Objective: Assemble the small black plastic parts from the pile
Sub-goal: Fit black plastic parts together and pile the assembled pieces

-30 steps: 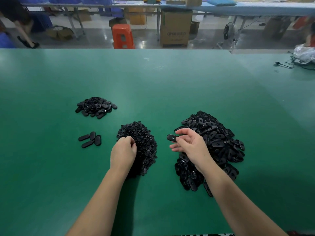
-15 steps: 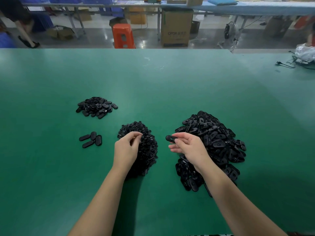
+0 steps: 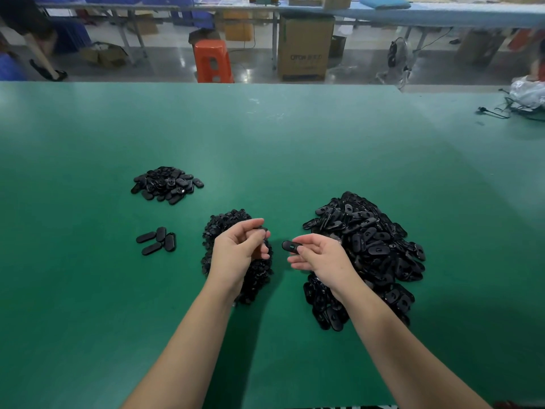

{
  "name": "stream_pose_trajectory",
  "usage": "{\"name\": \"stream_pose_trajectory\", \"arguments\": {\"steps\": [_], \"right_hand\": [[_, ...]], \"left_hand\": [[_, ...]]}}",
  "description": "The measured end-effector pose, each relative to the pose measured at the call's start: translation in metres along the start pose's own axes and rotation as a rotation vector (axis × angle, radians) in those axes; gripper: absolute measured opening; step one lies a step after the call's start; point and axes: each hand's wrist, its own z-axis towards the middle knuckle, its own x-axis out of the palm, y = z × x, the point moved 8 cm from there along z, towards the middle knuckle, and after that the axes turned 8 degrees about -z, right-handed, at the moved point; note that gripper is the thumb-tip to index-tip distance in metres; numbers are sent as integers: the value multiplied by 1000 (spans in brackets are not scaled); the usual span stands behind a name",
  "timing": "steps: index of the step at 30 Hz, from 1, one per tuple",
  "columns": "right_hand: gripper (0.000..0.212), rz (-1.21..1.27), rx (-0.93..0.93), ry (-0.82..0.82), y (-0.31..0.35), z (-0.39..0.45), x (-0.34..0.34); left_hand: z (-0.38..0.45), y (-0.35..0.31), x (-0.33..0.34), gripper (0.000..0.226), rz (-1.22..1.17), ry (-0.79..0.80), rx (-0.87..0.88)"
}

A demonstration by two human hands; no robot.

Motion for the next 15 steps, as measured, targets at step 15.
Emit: {"name": "stream_pose_trajectory", "arguments": {"steps": [15], "right_hand": [[23,31,37,-26,-2,-2,0]], "left_hand": [[-5,19,7,10,205,-11,-44]]}}
